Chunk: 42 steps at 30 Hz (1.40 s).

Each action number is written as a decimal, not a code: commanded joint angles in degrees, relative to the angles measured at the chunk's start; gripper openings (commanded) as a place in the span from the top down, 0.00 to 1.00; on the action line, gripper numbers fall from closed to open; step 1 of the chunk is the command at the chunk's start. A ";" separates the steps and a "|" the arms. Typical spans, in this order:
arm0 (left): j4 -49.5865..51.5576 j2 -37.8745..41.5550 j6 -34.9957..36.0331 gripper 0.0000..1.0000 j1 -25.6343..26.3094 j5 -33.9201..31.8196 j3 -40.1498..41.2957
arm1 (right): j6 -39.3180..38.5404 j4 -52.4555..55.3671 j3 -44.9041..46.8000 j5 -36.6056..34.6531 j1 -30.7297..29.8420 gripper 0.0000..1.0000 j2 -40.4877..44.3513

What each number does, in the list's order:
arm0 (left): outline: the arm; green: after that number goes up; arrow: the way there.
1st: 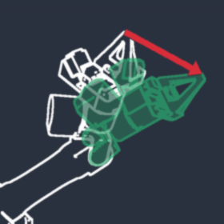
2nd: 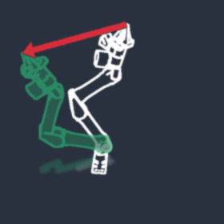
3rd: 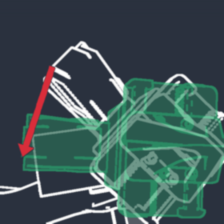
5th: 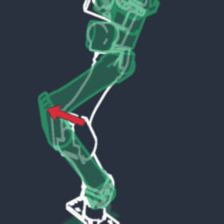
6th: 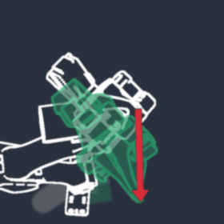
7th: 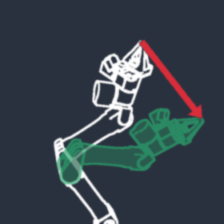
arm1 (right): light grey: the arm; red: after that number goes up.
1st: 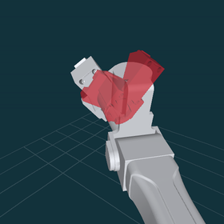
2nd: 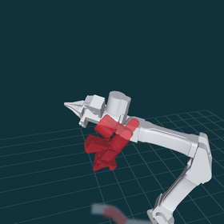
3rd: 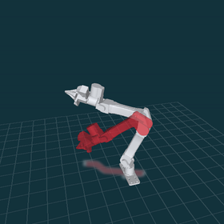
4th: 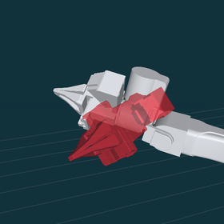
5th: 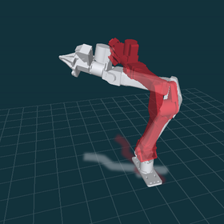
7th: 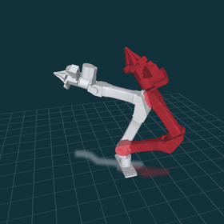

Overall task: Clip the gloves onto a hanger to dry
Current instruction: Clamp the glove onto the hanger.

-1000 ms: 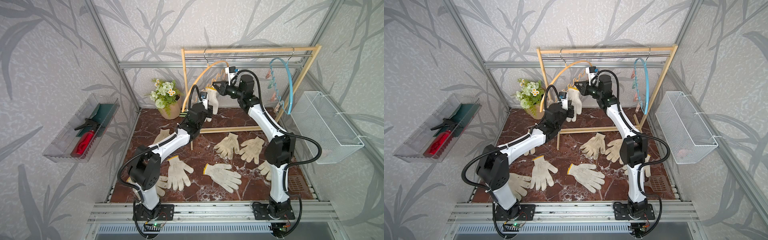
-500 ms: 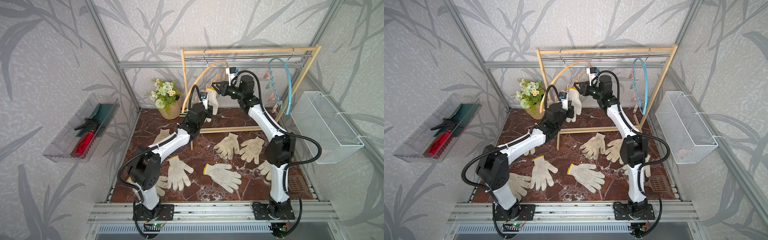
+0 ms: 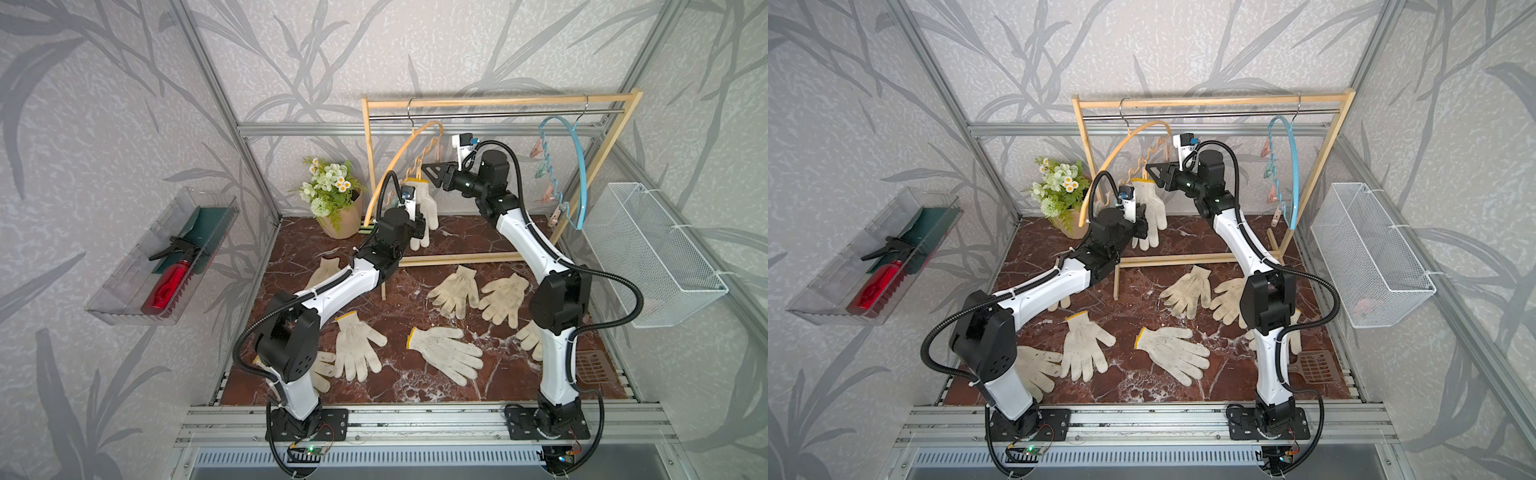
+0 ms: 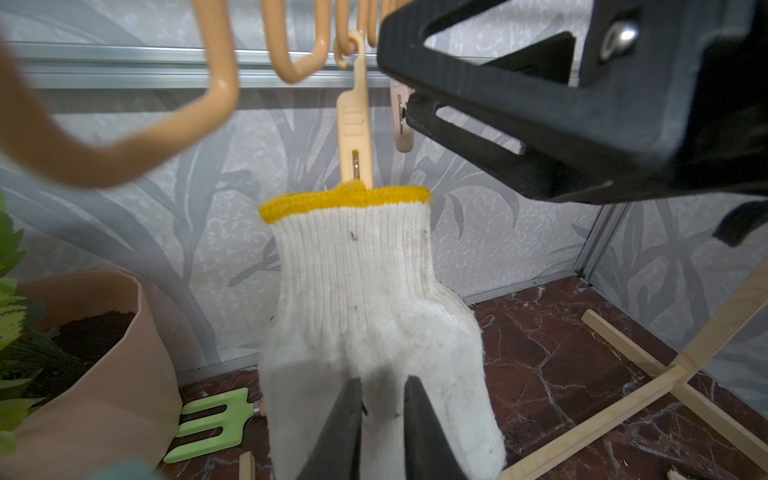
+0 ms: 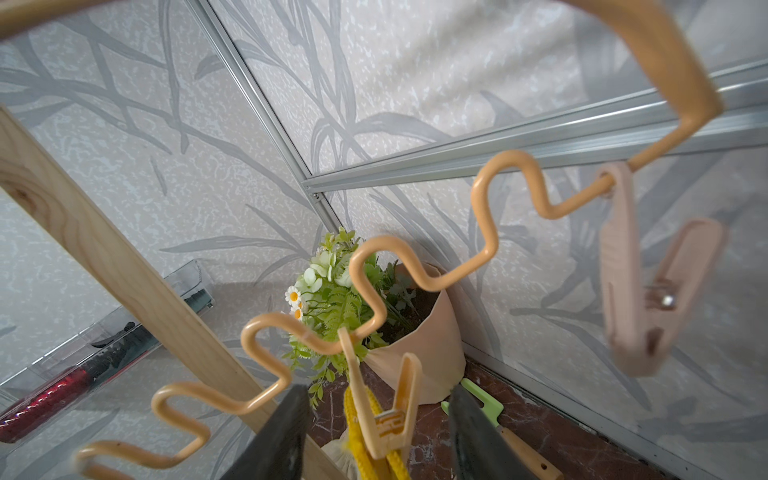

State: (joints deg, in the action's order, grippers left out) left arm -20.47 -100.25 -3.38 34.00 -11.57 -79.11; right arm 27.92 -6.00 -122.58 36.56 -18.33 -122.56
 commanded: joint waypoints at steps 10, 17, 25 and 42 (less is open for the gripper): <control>4.10 8.79 -2.37 0.74 0.93 3.53 3.90 | -0.21 -1.61 -1.01 1.16 -0.92 0.45 1.04; 9.36 13.47 -3.94 0.72 1.62 5.62 4.76 | -0.09 -1.41 -1.83 0.99 -1.10 0.45 0.49; 17.93 19.09 -5.76 0.69 2.35 7.06 4.13 | -0.97 -0.36 -1.79 0.97 -1.53 0.45 0.70; 23.46 23.09 -1.72 0.69 0.15 -1.11 3.61 | -6.34 3.36 0.39 -1.65 -1.36 0.45 3.28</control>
State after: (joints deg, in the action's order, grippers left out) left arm 2.00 -77.95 -5.98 35.31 -10.44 -74.96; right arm 23.86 -4.05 -122.30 35.75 -19.84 -122.52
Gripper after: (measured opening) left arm 0.310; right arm 0.549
